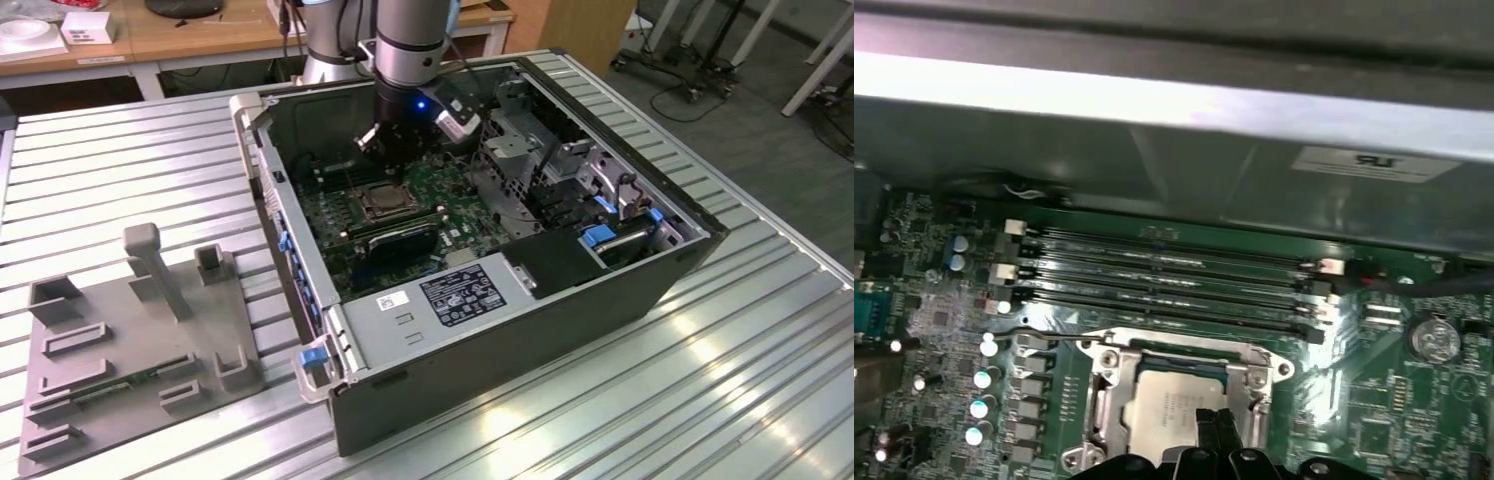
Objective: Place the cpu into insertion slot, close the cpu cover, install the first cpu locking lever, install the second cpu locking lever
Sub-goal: 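Close the cpu cover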
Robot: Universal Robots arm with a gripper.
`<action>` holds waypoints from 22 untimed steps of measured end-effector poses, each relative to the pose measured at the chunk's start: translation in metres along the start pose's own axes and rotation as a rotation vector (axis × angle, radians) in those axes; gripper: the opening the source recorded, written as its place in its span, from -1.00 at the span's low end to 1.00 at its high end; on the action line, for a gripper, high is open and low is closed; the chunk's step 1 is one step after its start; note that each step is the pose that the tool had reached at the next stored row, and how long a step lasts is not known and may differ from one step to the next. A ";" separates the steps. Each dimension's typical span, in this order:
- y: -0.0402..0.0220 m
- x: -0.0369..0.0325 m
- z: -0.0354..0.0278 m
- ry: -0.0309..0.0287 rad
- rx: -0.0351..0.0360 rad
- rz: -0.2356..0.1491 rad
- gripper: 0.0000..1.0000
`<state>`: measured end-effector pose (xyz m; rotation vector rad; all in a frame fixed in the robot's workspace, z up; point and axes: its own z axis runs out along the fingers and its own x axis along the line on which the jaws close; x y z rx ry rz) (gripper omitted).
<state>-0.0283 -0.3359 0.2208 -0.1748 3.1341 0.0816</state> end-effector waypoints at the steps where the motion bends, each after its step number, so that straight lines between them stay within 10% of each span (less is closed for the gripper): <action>1: 0.0001 0.0007 0.0002 0.0000 0.0002 0.000 -0.80; 22: 0.0010 0.0163 0.0152 0.0001 0.0005 0.000 -0.80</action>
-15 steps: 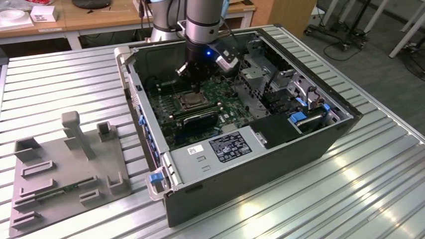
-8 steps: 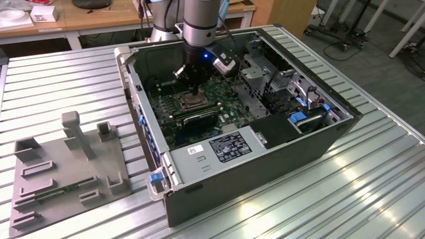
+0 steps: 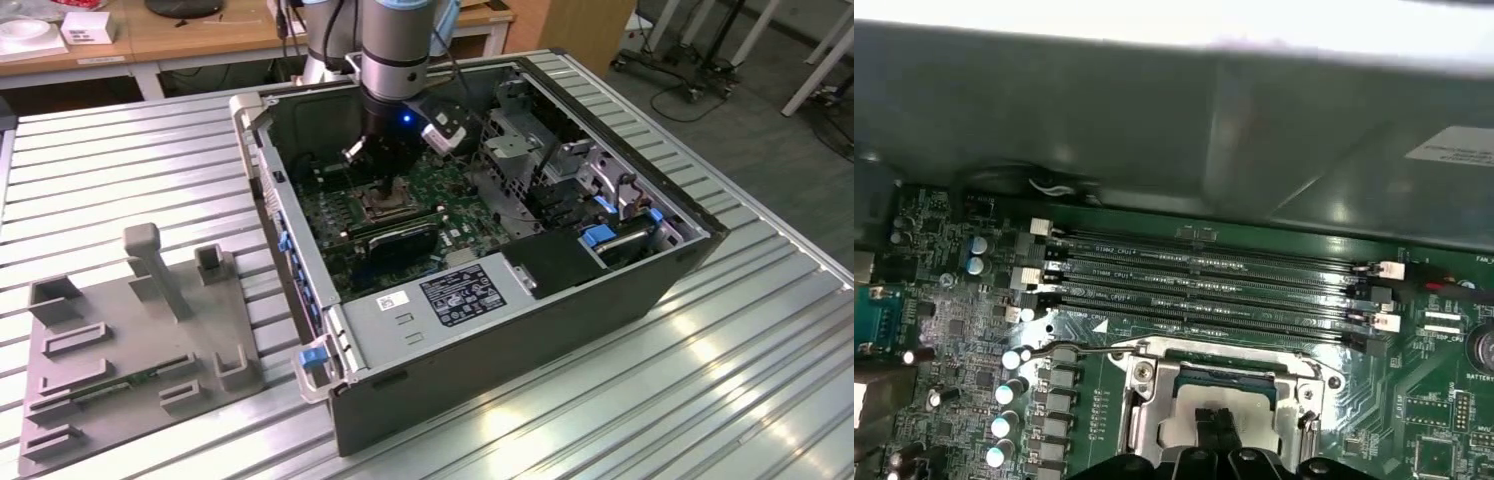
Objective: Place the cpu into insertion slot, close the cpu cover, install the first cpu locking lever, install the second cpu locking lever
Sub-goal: 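Close the cpu cover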
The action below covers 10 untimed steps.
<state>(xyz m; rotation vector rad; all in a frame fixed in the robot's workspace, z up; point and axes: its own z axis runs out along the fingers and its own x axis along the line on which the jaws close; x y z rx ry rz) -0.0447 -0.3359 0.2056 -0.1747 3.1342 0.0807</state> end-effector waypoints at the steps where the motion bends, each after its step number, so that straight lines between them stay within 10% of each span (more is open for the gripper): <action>1: 0.0000 0.0000 0.0000 0.0000 0.0001 0.000 -0.80; 10: 0.0016 0.0134 0.0001 -0.0020 0.0000 0.000 -0.80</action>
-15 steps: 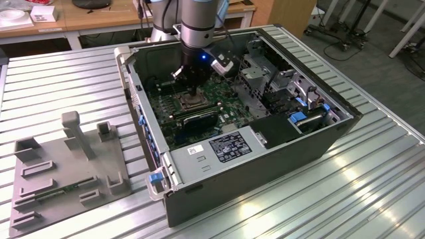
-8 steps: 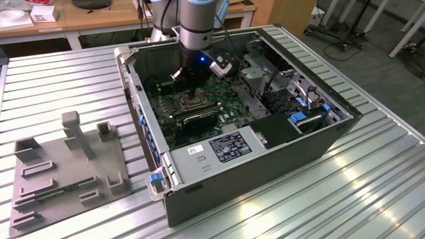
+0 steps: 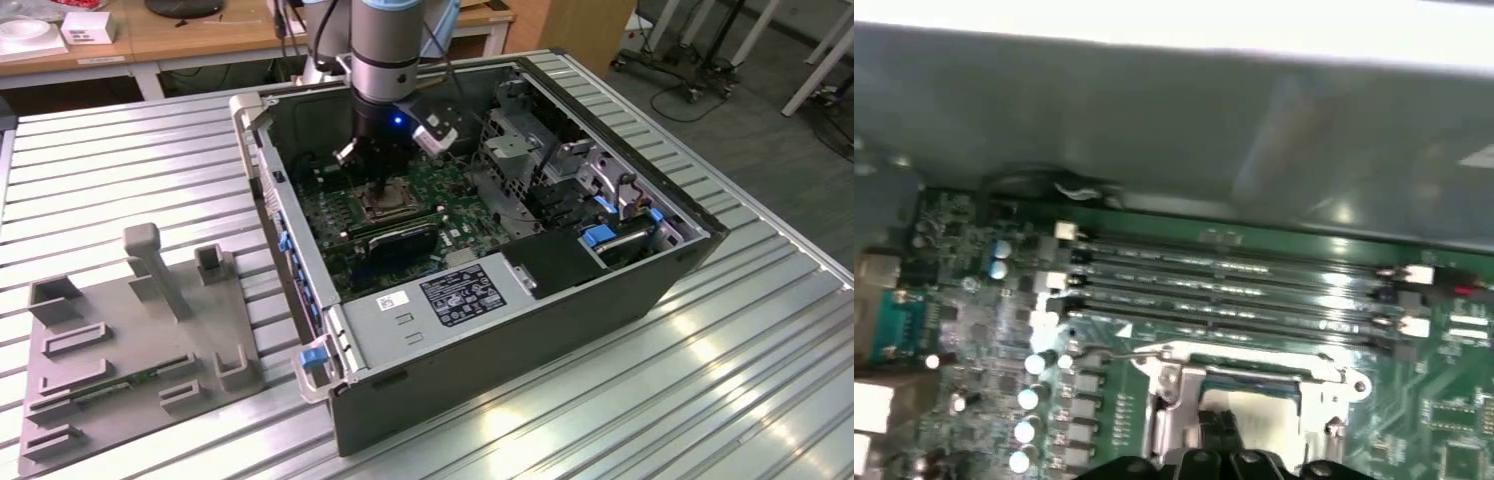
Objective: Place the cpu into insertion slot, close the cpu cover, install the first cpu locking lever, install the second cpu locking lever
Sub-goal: 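Close the cpu cover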
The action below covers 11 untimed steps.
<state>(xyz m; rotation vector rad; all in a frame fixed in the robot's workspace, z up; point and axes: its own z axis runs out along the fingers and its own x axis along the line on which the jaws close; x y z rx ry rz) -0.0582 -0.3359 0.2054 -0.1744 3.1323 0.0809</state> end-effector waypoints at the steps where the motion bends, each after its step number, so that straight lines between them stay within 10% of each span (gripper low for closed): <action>1: 0.0002 0.0021 0.0000 -0.0002 0.0001 0.000 -0.80; 11: -0.0005 0.0091 0.0006 -0.0011 0.0012 0.008 -0.80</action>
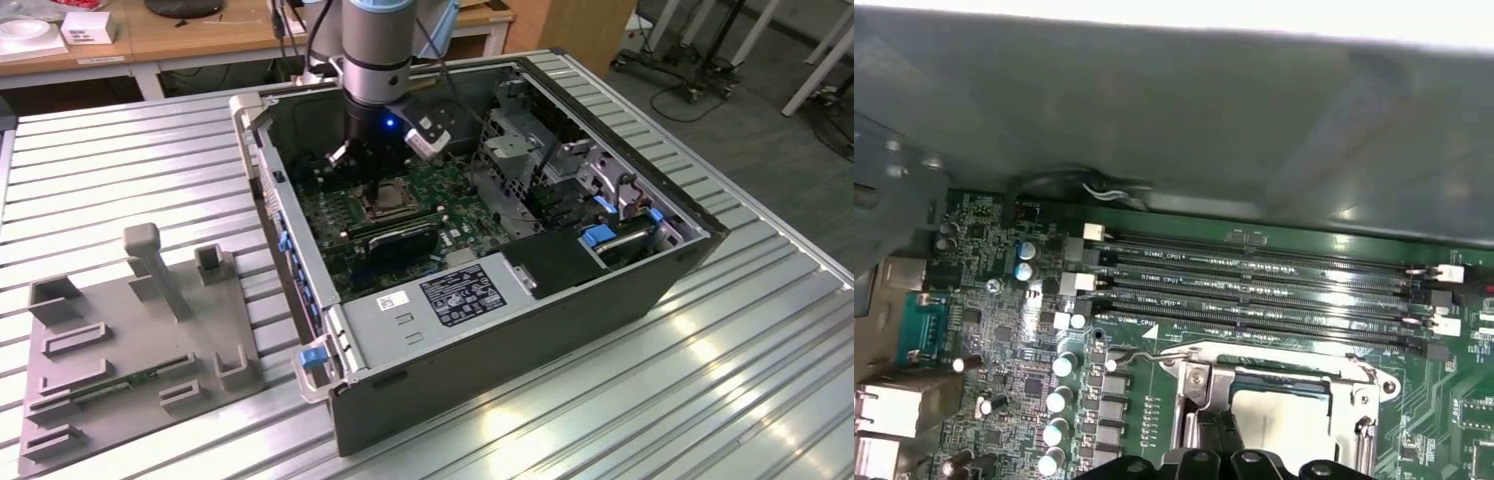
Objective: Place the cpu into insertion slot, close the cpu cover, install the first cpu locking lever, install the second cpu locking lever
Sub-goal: 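Close the cpu cover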
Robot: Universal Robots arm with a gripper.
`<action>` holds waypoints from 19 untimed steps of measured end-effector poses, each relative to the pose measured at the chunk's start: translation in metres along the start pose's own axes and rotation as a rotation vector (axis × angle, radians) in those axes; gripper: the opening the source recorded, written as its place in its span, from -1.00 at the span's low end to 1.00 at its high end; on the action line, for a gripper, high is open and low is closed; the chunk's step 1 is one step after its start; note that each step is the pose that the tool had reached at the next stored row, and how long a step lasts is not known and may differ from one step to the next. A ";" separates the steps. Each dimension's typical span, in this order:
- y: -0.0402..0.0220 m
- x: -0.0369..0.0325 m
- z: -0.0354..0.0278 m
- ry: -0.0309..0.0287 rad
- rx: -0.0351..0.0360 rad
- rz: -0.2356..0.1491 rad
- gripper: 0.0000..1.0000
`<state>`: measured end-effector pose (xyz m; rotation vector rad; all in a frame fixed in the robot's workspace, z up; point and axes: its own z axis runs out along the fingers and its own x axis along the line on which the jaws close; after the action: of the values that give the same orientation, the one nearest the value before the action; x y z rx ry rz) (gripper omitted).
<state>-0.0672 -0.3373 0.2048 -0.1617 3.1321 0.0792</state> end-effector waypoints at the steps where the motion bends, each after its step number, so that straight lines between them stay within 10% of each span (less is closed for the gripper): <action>1: -0.0004 0.0014 0.0003 -0.0001 0.0000 0.003 -0.80; 19: -0.0009 0.0036 0.0048 -0.0014 0.0016 0.033 -0.80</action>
<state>-0.0706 -0.3383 0.1998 -0.1095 3.1337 0.0768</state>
